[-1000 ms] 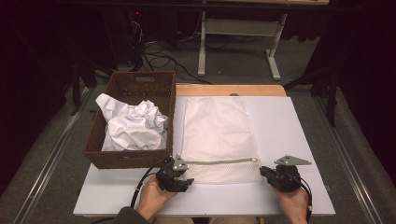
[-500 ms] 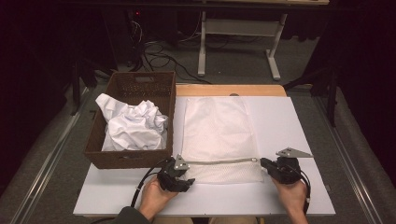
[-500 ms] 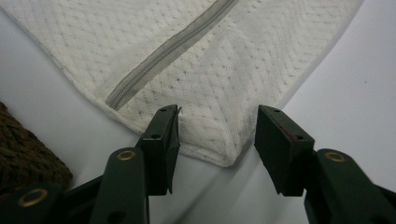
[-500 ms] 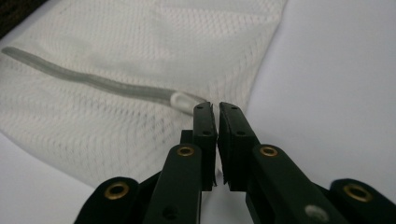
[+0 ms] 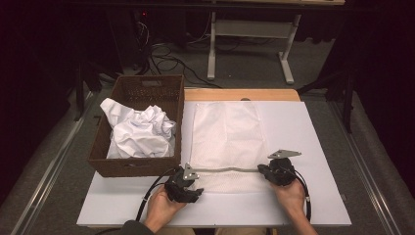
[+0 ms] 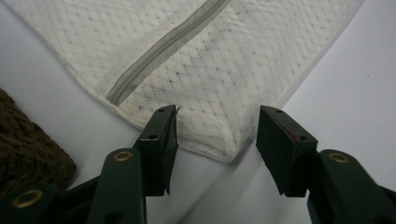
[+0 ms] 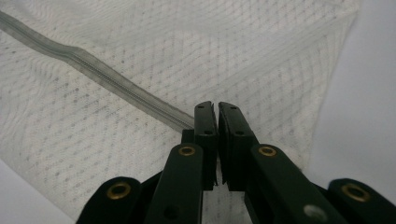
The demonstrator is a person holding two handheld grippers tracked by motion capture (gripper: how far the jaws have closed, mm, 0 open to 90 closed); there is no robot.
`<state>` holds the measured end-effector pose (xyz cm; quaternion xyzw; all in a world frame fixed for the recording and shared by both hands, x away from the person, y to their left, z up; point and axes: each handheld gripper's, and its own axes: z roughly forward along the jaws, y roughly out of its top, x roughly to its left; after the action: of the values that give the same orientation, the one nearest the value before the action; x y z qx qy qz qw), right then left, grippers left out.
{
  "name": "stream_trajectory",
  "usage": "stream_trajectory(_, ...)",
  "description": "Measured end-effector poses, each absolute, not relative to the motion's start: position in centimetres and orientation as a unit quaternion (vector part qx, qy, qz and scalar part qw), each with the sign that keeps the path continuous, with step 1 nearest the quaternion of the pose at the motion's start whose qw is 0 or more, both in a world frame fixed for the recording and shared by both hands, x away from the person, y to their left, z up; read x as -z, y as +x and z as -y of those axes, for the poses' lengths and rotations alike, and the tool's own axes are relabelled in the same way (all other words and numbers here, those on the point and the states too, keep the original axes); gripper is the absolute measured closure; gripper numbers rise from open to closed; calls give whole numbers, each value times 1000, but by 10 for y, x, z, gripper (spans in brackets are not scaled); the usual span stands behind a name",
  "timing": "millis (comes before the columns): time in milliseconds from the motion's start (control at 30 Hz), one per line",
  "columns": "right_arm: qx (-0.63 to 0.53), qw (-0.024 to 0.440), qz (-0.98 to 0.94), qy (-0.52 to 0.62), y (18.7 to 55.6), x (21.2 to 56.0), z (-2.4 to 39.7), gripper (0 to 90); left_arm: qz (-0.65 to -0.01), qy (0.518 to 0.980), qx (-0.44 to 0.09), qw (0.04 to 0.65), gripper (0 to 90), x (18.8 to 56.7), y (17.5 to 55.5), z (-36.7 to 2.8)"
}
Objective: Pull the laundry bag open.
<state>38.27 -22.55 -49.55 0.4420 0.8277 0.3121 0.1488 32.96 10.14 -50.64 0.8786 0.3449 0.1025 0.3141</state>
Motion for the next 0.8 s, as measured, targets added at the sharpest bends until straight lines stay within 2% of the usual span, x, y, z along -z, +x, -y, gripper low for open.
stream_trajectory(133, -330, 158, -818, 445, 376, 487, 235, 871, -342, 872, -96, 336, 475, 500, 327, -99)
stream_trajectory(333, -326, 162, -808, 462, 373, 494, 253, 859, -329, 870, -102, 352, 453, 493, 330, -88)
stream_trajectory(567, -333, 157, -798, 477, 373, 496, 258, 860, -322, 868, -87, 369, 443, 491, 336, -74)
stream_trajectory(800, -318, 161, -806, 473, 374, 499, 255, 856, -307, 858, -102, 398, 459, 480, 344, -50)
